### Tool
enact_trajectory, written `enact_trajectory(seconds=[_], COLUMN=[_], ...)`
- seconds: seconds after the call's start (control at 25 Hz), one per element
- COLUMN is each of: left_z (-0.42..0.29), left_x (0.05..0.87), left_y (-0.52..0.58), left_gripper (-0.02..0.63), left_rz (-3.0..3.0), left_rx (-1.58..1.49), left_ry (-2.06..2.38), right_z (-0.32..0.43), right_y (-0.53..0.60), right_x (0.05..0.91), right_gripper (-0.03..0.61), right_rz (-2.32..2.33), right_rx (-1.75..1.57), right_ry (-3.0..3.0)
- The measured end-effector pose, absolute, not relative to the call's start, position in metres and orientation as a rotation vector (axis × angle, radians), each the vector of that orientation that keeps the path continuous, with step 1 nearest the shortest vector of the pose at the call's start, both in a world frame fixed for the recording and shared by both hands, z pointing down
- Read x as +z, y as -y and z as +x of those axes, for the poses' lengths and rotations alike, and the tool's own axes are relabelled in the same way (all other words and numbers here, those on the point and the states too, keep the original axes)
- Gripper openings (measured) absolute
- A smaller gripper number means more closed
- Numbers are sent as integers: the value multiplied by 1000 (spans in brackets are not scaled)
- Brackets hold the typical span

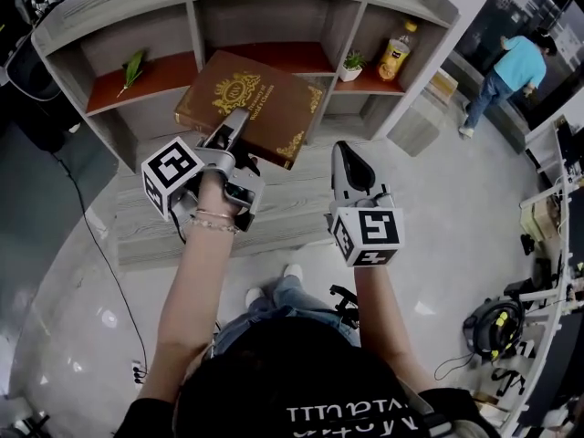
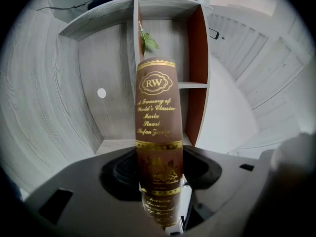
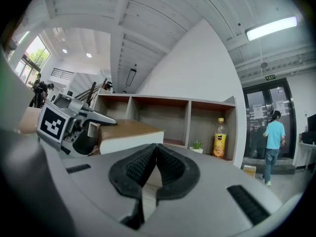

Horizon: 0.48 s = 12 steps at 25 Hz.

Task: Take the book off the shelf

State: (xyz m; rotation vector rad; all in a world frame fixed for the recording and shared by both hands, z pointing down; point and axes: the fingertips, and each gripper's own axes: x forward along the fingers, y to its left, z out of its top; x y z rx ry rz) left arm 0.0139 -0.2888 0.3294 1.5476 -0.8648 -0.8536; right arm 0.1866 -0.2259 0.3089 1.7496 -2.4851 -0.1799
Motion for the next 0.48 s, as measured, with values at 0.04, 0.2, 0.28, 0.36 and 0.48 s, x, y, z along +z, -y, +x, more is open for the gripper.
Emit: enact_trajectory(seconds=[0.04, 0.2, 0.28, 0.36, 0.48], left_z=[15, 15, 15, 15, 14], left_x=[331, 334, 335, 335, 337], left_y=[290, 291, 291, 293, 295], left_gripper=[229, 229, 229, 229, 229], left_rz=[1556, 1569, 1574, 1581, 1615], left_rx=[-846, -836, -843, -852, -850], left_ry=[860, 850, 847, 845, 866], right_z=[187, 184, 185, 185, 187], right_y=[227, 227, 228, 231, 237], right_x=[311, 315, 313, 310, 308], right_gripper=[15, 16, 15, 15, 15], right_rz=[1751, 1732, 1727, 1724, 1713], right_rx=[-173, -161, -163, -173, -193], right_ry=[2483, 2479, 2482, 2488, 2499])
